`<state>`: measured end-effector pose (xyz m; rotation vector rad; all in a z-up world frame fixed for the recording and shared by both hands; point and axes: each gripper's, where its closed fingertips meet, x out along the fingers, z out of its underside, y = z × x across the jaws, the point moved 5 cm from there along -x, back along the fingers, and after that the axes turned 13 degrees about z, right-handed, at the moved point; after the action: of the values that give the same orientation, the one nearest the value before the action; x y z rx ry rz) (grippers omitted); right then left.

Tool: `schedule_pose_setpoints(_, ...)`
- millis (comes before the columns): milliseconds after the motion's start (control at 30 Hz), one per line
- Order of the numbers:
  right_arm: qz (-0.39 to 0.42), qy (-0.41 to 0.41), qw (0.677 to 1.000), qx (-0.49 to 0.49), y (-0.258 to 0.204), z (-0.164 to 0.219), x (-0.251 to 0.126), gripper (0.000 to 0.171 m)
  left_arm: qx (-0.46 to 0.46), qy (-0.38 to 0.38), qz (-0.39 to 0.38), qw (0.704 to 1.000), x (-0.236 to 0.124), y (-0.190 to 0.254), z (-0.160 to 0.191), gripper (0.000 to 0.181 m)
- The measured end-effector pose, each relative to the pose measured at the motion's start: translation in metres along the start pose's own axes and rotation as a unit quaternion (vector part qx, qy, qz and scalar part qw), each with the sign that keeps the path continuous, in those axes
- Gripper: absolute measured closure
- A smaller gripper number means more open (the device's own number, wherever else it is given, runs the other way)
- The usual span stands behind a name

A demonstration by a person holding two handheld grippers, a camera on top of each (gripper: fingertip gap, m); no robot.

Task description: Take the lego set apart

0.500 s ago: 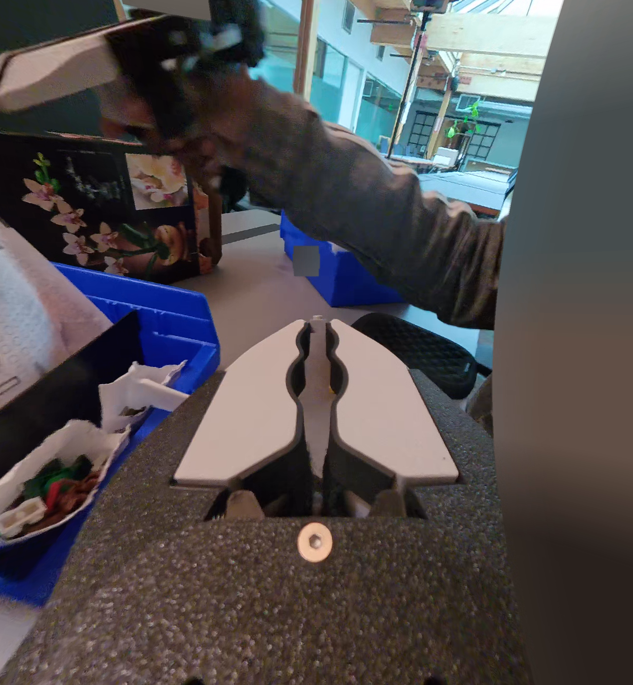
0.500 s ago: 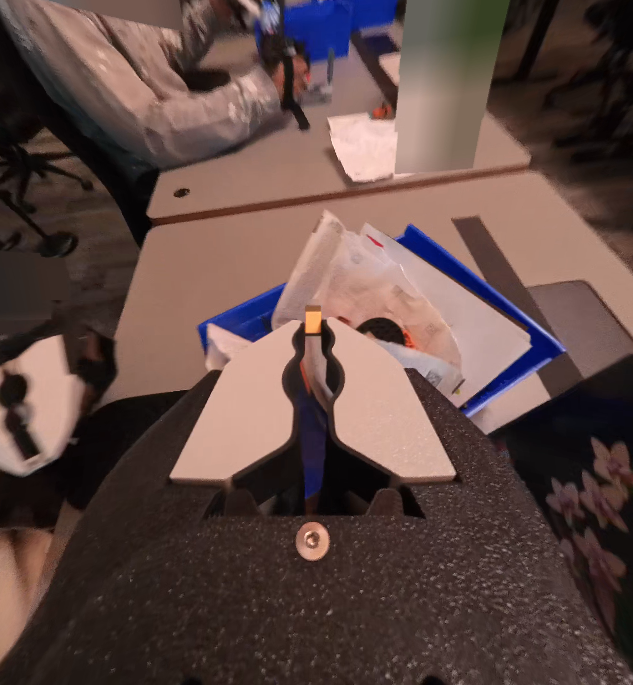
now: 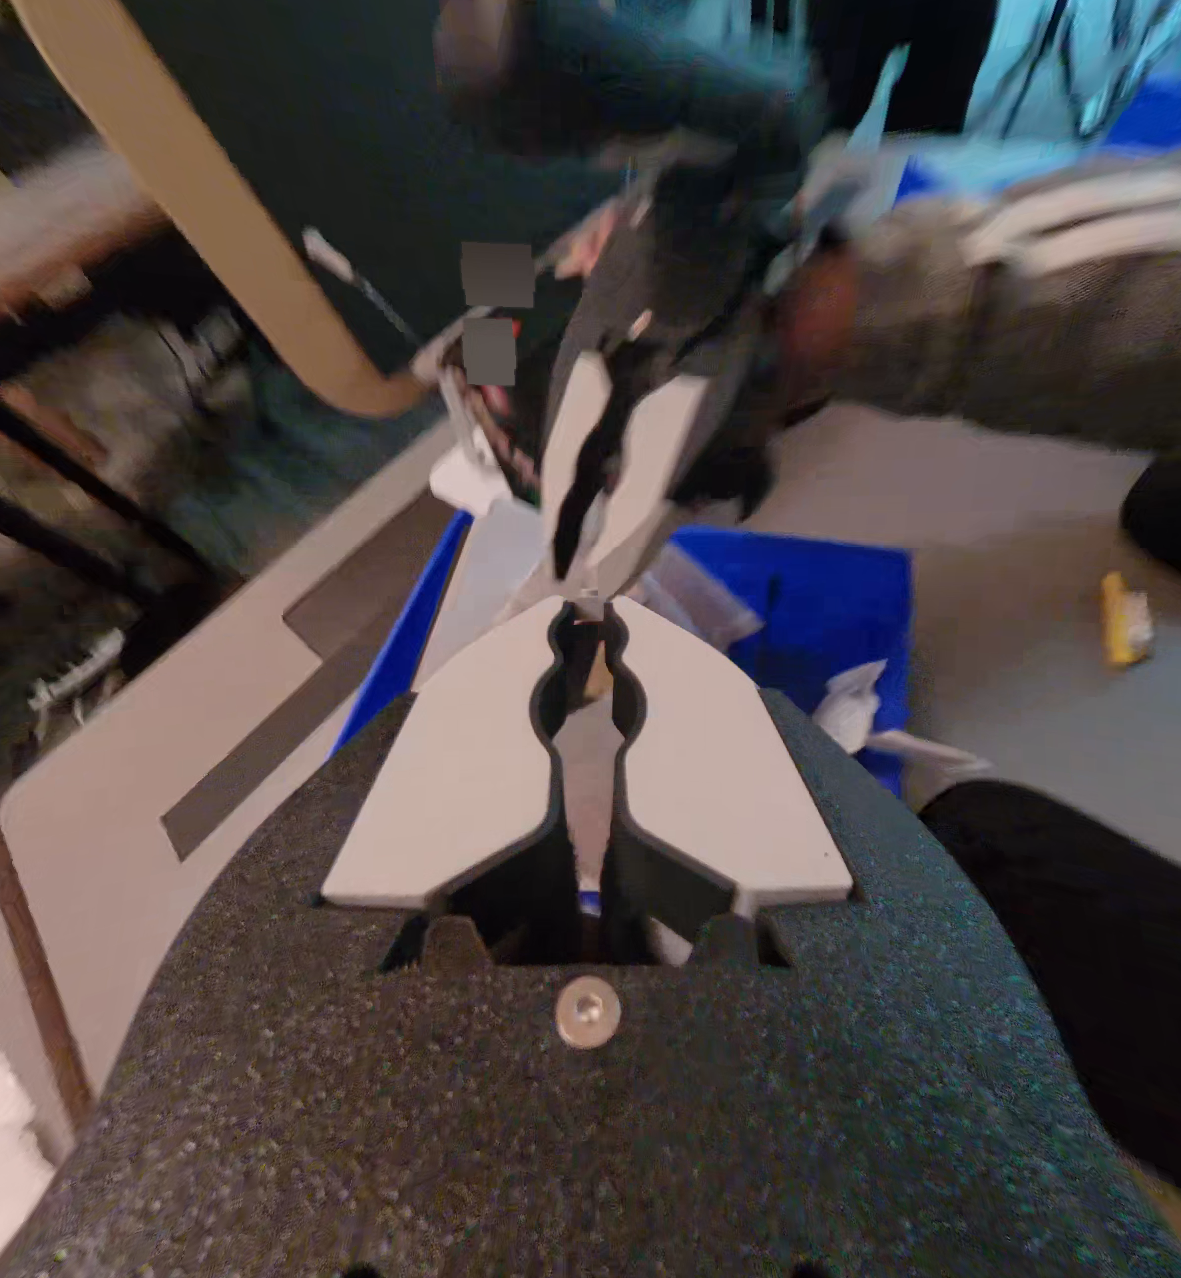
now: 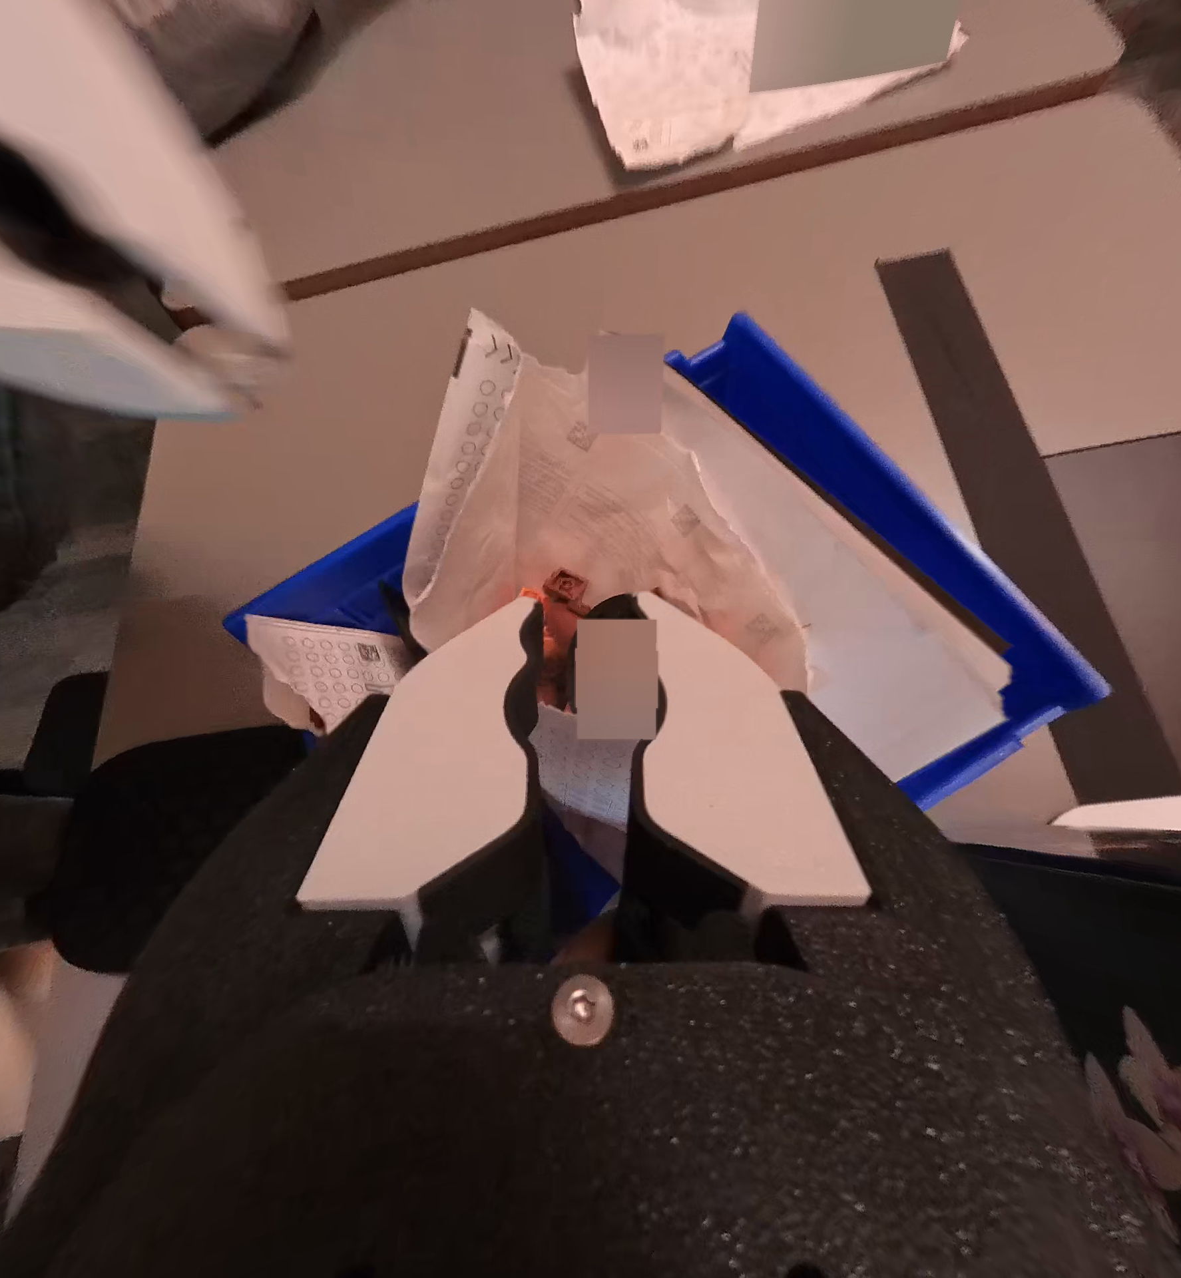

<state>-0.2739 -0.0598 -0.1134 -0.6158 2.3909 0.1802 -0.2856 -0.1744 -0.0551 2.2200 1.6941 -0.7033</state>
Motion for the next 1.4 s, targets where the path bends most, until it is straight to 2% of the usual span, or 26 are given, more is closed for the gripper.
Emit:
schedule_pose_setpoints(133, 0.003, 0.05, 0.999, 0.012, 0.001, -0.004, -0.021, 0.15, -0.06, -0.175, 0.072, 0.98, 0.041, -0.046, 0.022, 0.174)
schedule_pose_setpoints(233, 0.013, 0.063, 0.998, 0.01, 0.002, -0.001, -0.034, 0.15, -0.097, -0.25, 0.112, 0.957, 0.063, -0.052, 0.037, 0.173)
schedule_pose_setpoints(400, 0.025, 0.085, 0.996, 0.008, 0.001, 0.007, -0.053, 0.15, -0.111, -0.262, 0.148, 0.947, 0.071, -0.046, 0.033, 0.15)
schedule_pose_setpoints(567, 0.032, 0.102, 0.994, 0.011, -0.002, 0.014, -0.069, 0.15, -0.106, -0.268, 0.143, 0.947, 0.066, -0.043, 0.033, 0.136)
schedule_pose_setpoints(667, 0.036, 0.108, 0.993, 0.001, -0.012, 0.022, -0.087, 0.149, -0.102, -0.24, 0.112, 0.959, 0.059, -0.044, 0.028, 0.14)
schedule_pose_setpoints(800, 0.041, 0.087, 0.995, -0.034, -0.039, 0.055, -0.119, 0.143, -0.064, -0.107, 0.059, 0.99, 0.04, -0.032, 0.003, 0.143)
schedule_pose_setpoints(900, 0.023, 0.05, 0.996, -0.063, -0.063, 0.097, -0.141, 0.14, -0.015, 0.008, 0.036, 0.999, 0.022, 0.003, -0.015, 0.142)
schedule_pose_setpoints(1033, 0.006, 0.024, 0.996, -0.086, -0.093, 0.151, -0.159, 0.14, 0.04, 0.089, 0.055, 0.994, 0.013, 0.079, -0.017, 0.146)
schedule_pose_setpoints(1233, -0.025, -0.103, 0.982, -0.154, -0.128, 0.24, -0.15, 0.139, 0.061, 0.116, 0.136, 0.982, 0.052, 0.189, 0.016, 0.149)
schedule_pose_setpoints(1400, -0.02, -0.122, 0.975, -0.184, -0.129, 0.282, -0.133, 0.141, 0.063, 0.102, 0.172, 0.978, 0.095, 0.234, 0.051, 0.148)
